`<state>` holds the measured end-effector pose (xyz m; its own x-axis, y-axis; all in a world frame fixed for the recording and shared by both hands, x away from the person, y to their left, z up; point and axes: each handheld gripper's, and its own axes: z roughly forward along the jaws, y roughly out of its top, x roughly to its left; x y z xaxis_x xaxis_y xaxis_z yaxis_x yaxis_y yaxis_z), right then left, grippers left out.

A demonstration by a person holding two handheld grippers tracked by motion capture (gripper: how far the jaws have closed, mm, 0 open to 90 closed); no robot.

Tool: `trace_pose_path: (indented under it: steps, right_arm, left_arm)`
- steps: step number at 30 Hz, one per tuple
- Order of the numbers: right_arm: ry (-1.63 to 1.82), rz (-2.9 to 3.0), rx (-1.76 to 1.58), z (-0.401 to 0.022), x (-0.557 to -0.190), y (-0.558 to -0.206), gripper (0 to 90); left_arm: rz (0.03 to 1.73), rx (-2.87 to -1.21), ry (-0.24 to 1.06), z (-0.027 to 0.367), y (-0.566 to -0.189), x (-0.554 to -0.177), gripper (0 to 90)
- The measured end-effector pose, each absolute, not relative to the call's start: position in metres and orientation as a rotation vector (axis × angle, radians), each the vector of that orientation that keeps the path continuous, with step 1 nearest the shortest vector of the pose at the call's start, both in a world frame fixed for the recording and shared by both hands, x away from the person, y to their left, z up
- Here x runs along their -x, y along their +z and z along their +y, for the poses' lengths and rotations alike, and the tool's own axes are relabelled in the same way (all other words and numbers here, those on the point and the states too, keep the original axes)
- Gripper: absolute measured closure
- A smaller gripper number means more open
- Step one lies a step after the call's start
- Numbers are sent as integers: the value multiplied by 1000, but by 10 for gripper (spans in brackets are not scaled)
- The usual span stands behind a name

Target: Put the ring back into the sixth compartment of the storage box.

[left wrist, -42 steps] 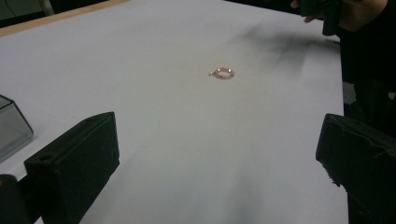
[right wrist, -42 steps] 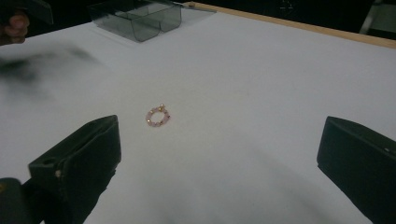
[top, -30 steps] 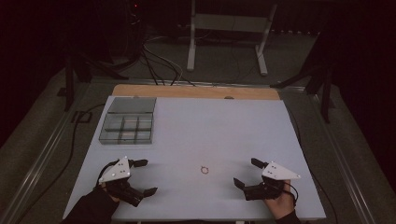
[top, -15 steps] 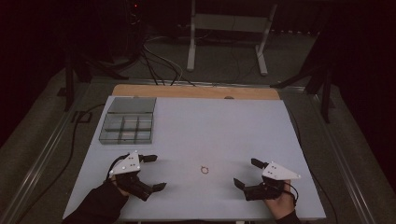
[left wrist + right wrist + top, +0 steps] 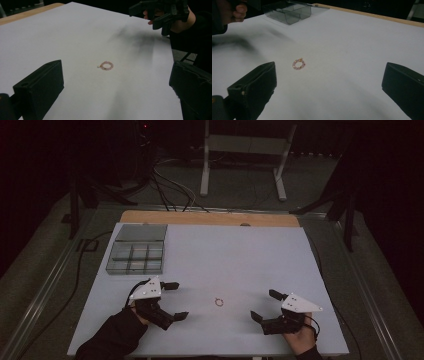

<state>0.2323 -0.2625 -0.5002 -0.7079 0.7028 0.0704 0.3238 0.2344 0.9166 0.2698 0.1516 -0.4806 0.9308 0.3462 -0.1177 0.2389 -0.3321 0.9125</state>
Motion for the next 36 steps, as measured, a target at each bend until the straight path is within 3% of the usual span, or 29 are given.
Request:
trace_pose_path:
  steps: [36]
  right_arm:
    - [1489, 2155, -952, -264, -233, -500, 0]
  left_arm:
    - [316, -1966, -23, 70, -494, -291, 5]
